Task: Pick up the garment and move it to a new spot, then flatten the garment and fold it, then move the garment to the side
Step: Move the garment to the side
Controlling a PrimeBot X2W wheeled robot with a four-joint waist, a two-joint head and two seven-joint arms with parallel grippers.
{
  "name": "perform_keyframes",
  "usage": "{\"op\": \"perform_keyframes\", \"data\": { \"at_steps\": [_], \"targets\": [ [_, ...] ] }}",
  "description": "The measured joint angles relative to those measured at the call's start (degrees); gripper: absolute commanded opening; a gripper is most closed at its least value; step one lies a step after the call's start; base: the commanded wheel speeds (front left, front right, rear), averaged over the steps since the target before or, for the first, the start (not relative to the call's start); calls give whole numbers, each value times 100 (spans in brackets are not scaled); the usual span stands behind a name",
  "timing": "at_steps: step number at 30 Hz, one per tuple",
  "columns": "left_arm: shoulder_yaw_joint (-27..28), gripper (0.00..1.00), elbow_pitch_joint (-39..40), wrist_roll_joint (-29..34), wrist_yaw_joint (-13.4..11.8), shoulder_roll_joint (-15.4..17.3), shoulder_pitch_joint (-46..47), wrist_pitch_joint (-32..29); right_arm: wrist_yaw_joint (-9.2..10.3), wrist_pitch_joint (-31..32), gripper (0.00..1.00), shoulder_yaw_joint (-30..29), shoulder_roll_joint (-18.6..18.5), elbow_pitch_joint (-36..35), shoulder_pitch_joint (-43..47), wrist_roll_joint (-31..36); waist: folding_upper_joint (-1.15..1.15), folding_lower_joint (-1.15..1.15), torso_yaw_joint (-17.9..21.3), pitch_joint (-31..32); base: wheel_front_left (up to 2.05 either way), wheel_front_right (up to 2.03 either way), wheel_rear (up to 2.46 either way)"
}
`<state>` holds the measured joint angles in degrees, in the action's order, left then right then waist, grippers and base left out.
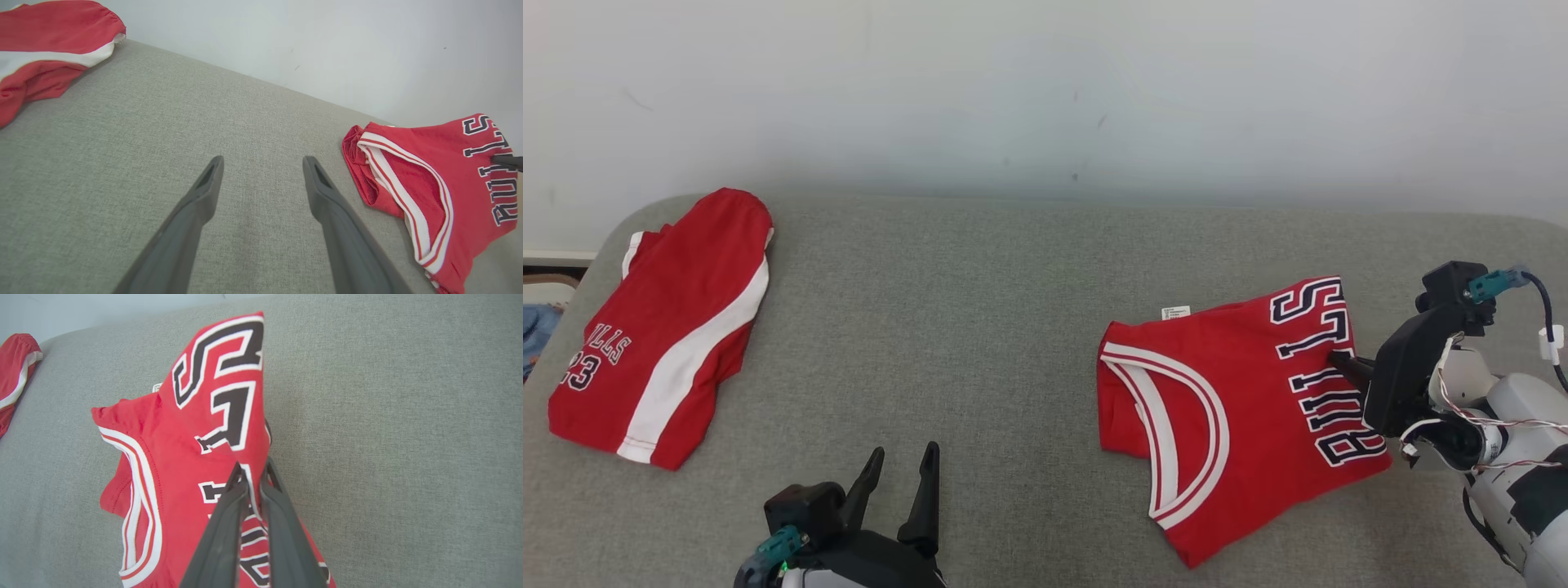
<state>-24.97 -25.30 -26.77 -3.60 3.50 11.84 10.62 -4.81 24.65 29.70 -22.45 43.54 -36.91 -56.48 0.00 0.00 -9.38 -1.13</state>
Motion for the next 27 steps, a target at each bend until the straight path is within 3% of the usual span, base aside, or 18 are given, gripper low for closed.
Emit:
{"op": "perform_keyframes", "data": {
  "at_steps": [9,27],
  "targets": [
    [-25,100,74,1,1,54,-125,0,48,156,0,-118,-283,70,-173,-48,0,0,310,33,0,0,0],
    [-201,100,415,96,12,113,101,-104,486,171,0,-112,-1212,798,-790,508,0,1,501,-600,0,0,0]
  ]
}}
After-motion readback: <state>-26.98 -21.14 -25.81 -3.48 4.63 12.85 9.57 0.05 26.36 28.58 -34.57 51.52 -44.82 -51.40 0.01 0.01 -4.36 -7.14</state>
